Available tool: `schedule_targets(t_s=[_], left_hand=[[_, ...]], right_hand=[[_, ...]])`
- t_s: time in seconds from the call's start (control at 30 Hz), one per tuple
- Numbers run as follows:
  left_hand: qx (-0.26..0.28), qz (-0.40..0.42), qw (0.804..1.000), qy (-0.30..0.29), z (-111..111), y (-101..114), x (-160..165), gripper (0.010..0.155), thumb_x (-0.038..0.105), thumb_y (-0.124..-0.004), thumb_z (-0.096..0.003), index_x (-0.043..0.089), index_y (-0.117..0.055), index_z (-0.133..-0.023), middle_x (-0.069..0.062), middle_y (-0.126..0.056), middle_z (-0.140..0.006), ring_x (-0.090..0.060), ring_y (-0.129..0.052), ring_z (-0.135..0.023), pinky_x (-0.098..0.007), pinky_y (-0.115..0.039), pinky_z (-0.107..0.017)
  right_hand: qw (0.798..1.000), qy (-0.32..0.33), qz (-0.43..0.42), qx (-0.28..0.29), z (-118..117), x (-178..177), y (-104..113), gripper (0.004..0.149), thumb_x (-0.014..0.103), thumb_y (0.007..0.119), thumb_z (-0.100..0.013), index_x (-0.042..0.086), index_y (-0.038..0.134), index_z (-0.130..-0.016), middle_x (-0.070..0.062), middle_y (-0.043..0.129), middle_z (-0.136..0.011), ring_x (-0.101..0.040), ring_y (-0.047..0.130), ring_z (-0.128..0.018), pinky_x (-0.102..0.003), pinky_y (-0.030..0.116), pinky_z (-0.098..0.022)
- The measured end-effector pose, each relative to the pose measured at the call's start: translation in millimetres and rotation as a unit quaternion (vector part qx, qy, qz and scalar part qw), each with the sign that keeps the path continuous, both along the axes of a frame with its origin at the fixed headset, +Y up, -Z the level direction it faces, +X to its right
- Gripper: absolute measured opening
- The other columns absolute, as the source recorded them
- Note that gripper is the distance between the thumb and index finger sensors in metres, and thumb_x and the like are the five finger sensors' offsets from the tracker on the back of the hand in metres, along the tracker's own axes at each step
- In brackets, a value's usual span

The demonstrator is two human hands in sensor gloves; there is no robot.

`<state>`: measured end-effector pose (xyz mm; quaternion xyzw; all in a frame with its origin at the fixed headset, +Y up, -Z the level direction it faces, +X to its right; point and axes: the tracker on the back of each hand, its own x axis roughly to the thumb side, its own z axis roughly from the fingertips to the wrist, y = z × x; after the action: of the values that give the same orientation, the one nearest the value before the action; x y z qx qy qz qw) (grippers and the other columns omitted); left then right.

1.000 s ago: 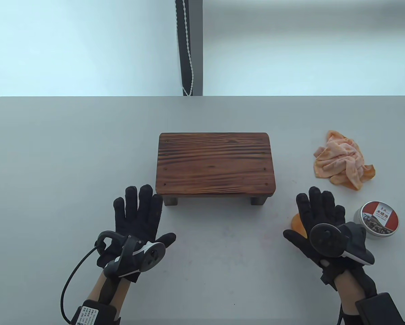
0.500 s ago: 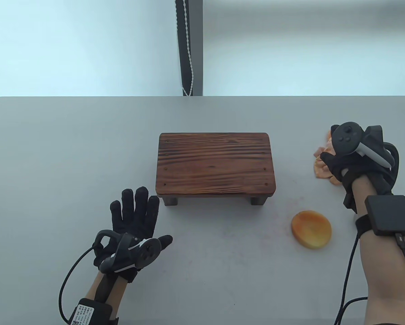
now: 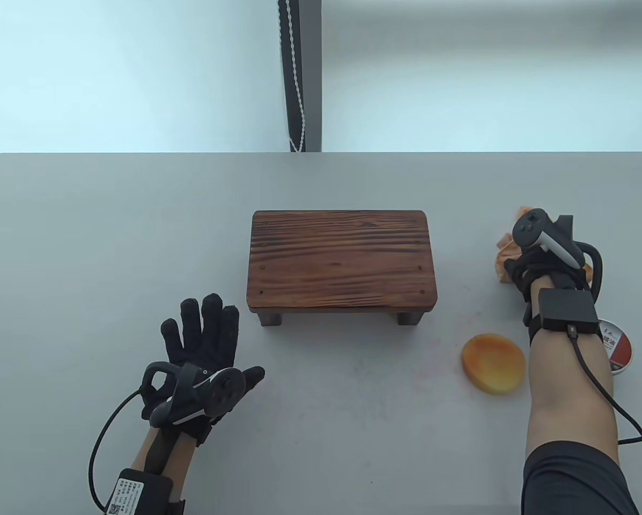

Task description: Dip and apply wood wax on stool

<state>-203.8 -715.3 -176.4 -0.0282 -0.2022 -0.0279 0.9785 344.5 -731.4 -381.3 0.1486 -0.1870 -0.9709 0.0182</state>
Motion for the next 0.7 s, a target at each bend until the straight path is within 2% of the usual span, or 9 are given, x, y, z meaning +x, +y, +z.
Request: schedule_targets(t_s=[0.1,0.2,0.3,0.37,0.47,0.57,0.7], left_hand=[[-0.011,0.002,1.0,0.001,-1,-1,0,0.108,0.063,-0.055,-0.0539,-0.008,0.002,-0.112,-0.045,0.002,-0.115,-0.074,-0.002,-0.097,-0.091,-0.018,-0.059],[-0.008,-0.004,1.0,0.009,-1,0,-2,0.108,0.063,-0.055,-0.0538,-0.008,0.001,-0.112,-0.045,0.001,-0.115,-0.074,-0.003,-0.097,-0.091,-0.019,-0.059],[-0.018,0.016,1.0,0.013,-2,1,-3,0.108,0.062,-0.056,-0.0542,-0.008,0.001,-0.112,-0.045,0.001,-0.115,-0.074,-0.002,-0.097,-0.091,-0.019,-0.06],[0.001,0.018,1.0,0.012,-3,2,-3,0.107,0.062,-0.057,-0.054,-0.008,-0.002,-0.113,-0.045,-0.002,-0.116,-0.074,-0.004,-0.097,-0.091,-0.02,-0.06],[0.005,0.029,0.999,0.017,-6,6,-4,0.106,0.062,-0.057,-0.0542,-0.008,-0.004,-0.114,-0.045,-0.005,-0.118,-0.074,-0.006,-0.099,-0.09,-0.022,-0.061],[0.014,0.057,0.998,0.033,-12,12,-6,0.1,0.058,-0.056,-0.0558,-0.008,-0.01,-0.116,-0.045,-0.014,-0.12,-0.074,-0.012,-0.101,-0.09,-0.026,-0.063],[0.0,0.1,0.994,0.042,-23,23,-7,0.094,0.053,-0.057,-0.0585,-0.007,-0.014,-0.117,-0.046,-0.017,-0.12,-0.075,-0.02,-0.103,-0.09,-0.032,-0.065]], right_hand=[[0.997,0.007,0.02,0.07,-2,-3,3,0.069,0.027,0.089,-0.051,0.021,0.054,-0.11,-0.036,0.049,-0.118,-0.077,0.072,-0.084,-0.075,0.093,-0.04],[0.995,0.027,0.036,0.085,-4,-2,8,0.062,0.022,0.092,-0.048,0.02,0.066,-0.105,-0.036,0.066,-0.11,-0.068,0.089,-0.073,-0.065,0.101,-0.033],[0.996,0.049,0.02,0.074,-4,-1,20,0.056,0.02,0.094,-0.047,0.02,0.076,-0.1,-0.033,0.078,-0.104,-0.063,0.097,-0.068,-0.063,0.103,-0.029],[0.994,0.079,0.03,0.075,-1,-4,35,0.055,0.021,0.094,-0.047,0.021,0.077,-0.099,-0.031,0.082,-0.103,-0.062,0.097,-0.069,-0.063,0.103,-0.03],[0.985,0.122,0.013,0.121,11,-10,68,0.054,0.02,0.093,-0.047,0.021,0.078,-0.099,-0.03,0.082,-0.103,-0.062,0.096,-0.07,-0.063,0.102,-0.03],[0.971,0.164,-0.017,0.173,34,-21,102,0.053,0.02,0.093,-0.048,0.02,0.078,-0.099,-0.03,0.082,-0.104,-0.062,0.095,-0.071,-0.064,0.101,-0.03],[0.945,0.24,-0.051,0.218,74,-47,134,0.053,0.023,0.093,-0.048,0.02,0.078,-0.099,-0.03,0.083,-0.103,-0.061,0.096,-0.07,-0.063,0.1,-0.029]])
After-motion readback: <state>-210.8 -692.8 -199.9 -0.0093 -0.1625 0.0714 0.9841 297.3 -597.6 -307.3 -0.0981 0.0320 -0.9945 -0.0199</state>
